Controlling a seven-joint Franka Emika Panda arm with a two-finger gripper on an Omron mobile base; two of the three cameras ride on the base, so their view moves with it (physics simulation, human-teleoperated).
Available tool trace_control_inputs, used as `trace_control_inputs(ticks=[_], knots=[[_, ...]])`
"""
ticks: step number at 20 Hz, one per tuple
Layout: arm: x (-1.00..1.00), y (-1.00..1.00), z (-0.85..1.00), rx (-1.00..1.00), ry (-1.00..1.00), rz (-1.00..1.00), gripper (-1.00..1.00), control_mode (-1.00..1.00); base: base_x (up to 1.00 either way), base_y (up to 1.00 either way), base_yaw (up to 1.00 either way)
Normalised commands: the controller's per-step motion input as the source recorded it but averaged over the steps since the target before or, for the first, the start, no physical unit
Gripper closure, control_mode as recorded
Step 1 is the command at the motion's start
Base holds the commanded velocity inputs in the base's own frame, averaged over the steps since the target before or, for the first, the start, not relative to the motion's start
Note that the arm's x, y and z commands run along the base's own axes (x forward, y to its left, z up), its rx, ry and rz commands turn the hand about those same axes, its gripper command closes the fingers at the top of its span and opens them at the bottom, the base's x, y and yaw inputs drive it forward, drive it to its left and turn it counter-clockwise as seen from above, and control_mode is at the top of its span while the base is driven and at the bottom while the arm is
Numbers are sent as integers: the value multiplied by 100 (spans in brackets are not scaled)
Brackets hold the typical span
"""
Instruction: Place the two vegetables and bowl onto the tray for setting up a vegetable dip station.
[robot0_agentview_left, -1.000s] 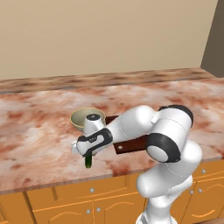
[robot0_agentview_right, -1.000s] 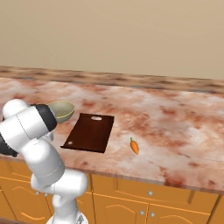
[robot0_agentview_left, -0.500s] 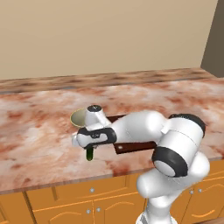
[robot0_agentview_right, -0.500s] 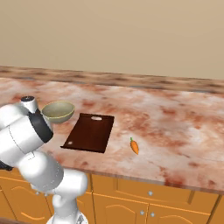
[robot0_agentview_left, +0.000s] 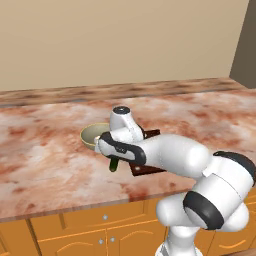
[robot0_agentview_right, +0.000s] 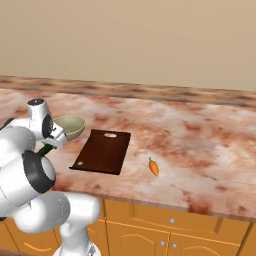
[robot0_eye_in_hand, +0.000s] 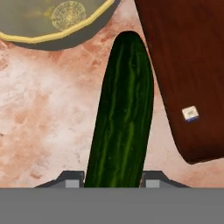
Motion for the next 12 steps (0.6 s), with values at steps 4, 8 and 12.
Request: trace_control_inputs(ticks=[4,8,12], knots=[[-3,-68,35,3,0,-30,100,-100,0,0,0],[0,-69,23,1,0,-35,100,-100,0,0,0],[0,-69,23,0,0,-33,100,-100,0,0,0]])
